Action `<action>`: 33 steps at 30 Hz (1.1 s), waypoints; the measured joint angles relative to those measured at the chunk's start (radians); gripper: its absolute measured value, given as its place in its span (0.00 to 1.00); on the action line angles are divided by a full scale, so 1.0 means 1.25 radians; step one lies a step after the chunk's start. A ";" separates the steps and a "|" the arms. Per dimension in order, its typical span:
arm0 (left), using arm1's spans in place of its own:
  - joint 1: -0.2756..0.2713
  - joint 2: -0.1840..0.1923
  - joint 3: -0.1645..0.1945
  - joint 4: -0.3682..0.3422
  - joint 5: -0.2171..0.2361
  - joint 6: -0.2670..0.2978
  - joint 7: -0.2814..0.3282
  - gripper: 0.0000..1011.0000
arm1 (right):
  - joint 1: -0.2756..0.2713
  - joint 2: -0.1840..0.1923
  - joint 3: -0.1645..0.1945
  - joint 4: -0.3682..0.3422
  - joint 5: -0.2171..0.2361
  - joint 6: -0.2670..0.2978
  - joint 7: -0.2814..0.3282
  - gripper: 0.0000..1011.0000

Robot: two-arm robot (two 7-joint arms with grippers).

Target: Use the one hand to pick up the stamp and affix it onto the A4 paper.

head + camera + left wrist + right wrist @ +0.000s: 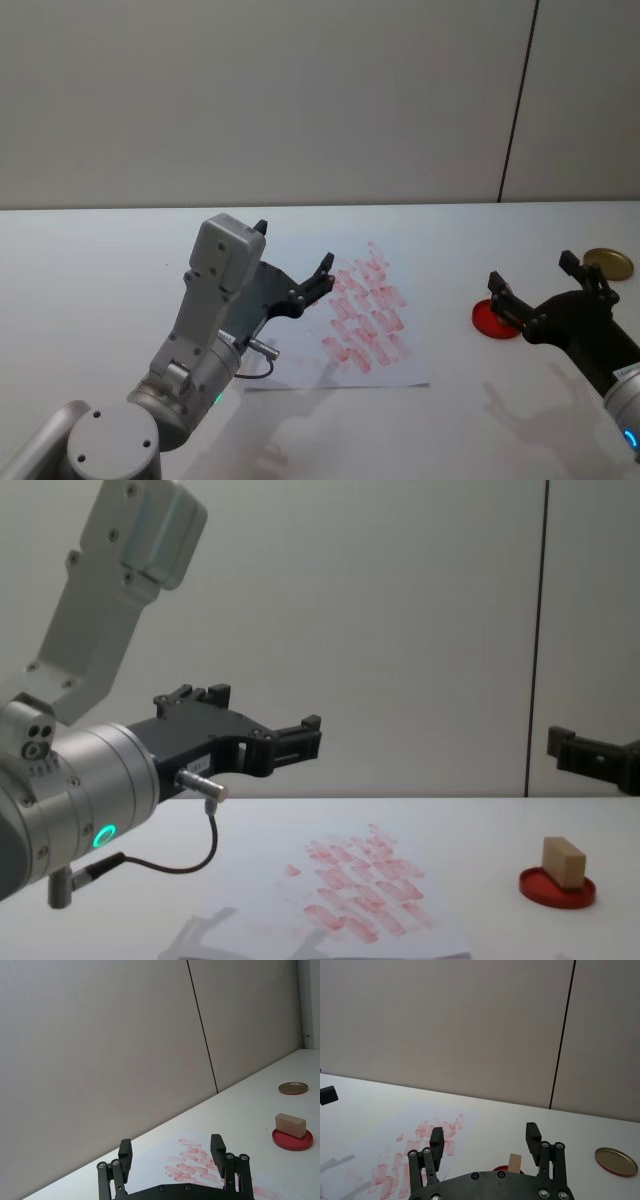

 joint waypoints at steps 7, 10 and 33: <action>0.000 0.000 0.000 0.000 0.000 0.000 0.000 0.98 | -0.002 0.002 -0.001 -0.001 0.001 -0.002 0.000 0.99; 0.000 0.000 0.000 0.000 0.000 0.000 0.000 0.98 | -0.002 0.002 0.000 -0.001 0.001 -0.002 0.000 0.99; 0.000 0.000 0.000 0.000 0.000 0.000 0.000 0.98 | 0.002 -0.003 -0.001 0.000 0.001 0.010 -0.005 0.99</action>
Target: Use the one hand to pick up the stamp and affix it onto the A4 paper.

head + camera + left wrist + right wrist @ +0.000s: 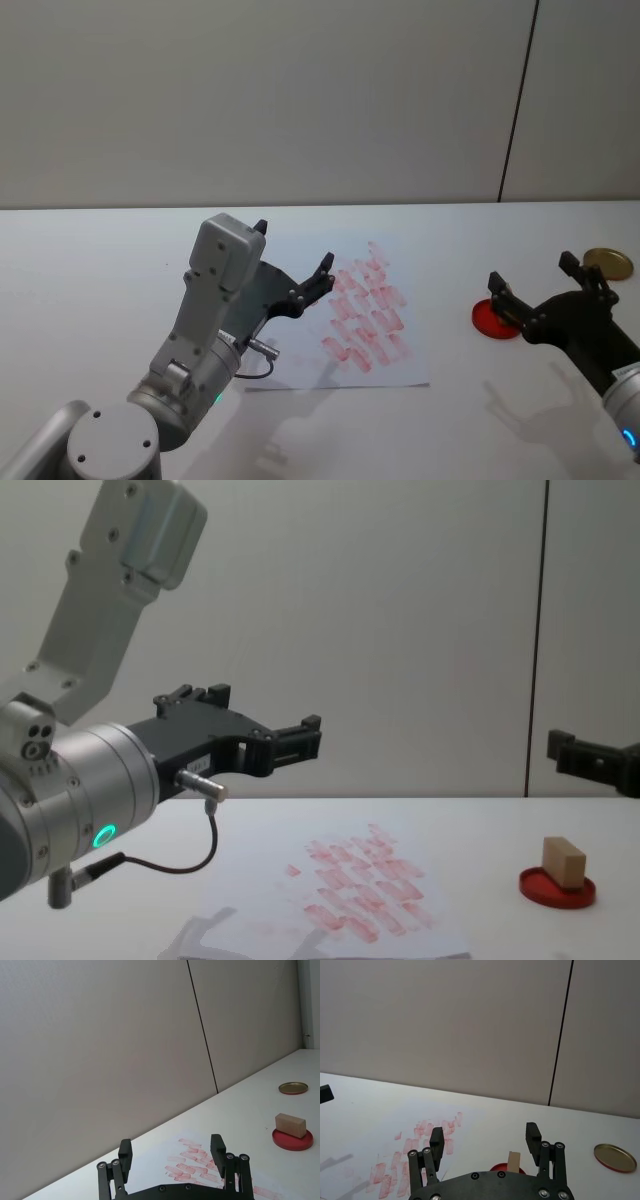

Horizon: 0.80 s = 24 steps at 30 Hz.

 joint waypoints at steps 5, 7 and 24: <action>0.000 0.000 0.000 0.000 0.000 0.000 0.000 0.98 | 0.009 -0.010 -0.001 0.004 0.000 0.030 -0.015 0.99; 0.000 0.000 0.000 0.000 0.000 0.000 0.000 0.98 | 0.017 -0.018 -0.002 0.009 0.000 0.056 -0.029 0.99; 0.000 0.000 0.000 0.000 0.000 0.000 0.000 0.98 | 0.107 -0.079 0.005 0.094 0.020 0.231 -0.127 0.99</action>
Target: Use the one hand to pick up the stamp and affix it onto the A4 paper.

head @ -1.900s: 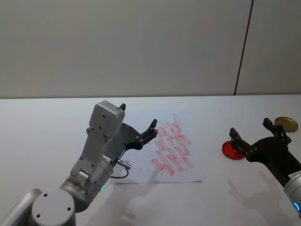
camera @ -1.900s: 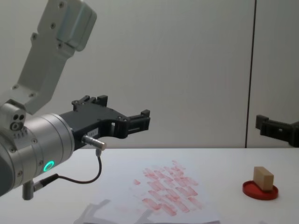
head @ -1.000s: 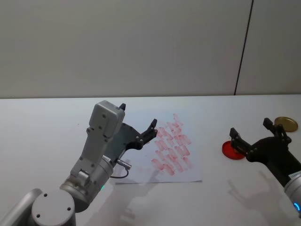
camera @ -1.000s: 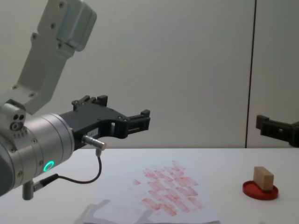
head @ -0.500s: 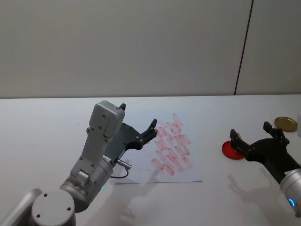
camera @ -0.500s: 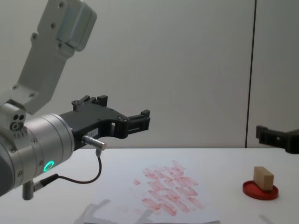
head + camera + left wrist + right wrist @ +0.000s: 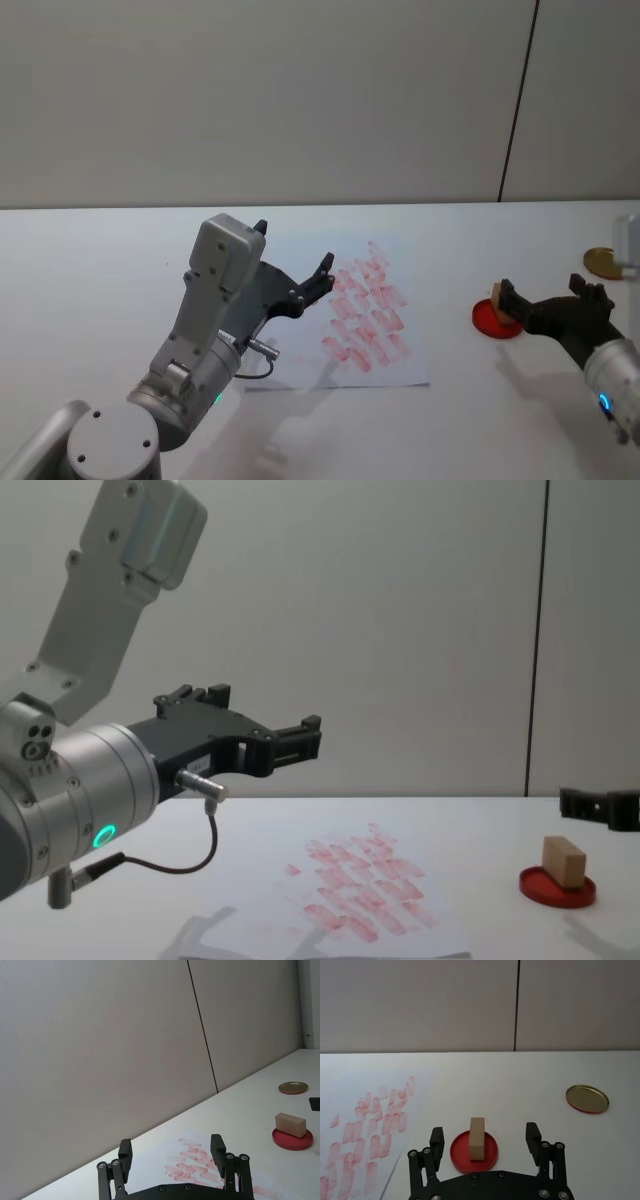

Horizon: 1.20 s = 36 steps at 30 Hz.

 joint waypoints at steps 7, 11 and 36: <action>0.000 0.000 0.000 0.000 0.000 0.000 0.000 0.98 | 0.055 -0.025 0.008 0.067 0.014 0.048 -0.023 0.99; 0.000 0.000 0.000 0.000 0.000 0.000 0.000 0.98 | 0.087 -0.039 0.011 0.108 0.022 0.067 -0.027 0.99; 0.000 0.000 0.000 0.000 0.000 0.000 0.000 0.98 | 0.162 -0.099 -0.003 0.184 0.047 0.157 -0.049 0.99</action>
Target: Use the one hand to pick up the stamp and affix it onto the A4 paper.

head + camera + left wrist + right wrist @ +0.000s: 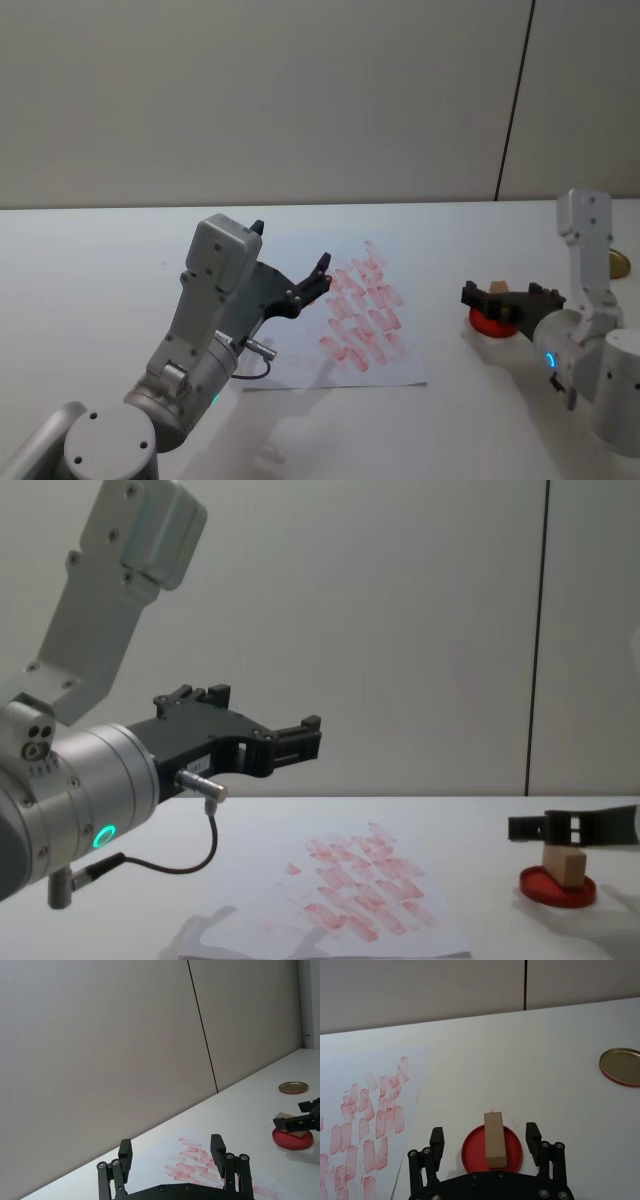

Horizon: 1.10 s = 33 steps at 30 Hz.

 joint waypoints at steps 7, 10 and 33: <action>0.000 0.000 0.000 0.000 0.000 0.000 0.000 0.98 | 0.011 -0.012 -0.001 0.015 0.006 0.023 -0.024 0.91; 0.000 0.000 0.000 0.000 0.000 0.000 0.000 0.98 | 0.016 -0.016 -0.001 0.021 0.006 0.030 -0.034 0.82; 0.000 0.000 0.000 0.000 0.000 0.000 0.000 0.98 | 0.034 -0.039 -0.006 0.036 -0.025 0.056 -0.074 0.22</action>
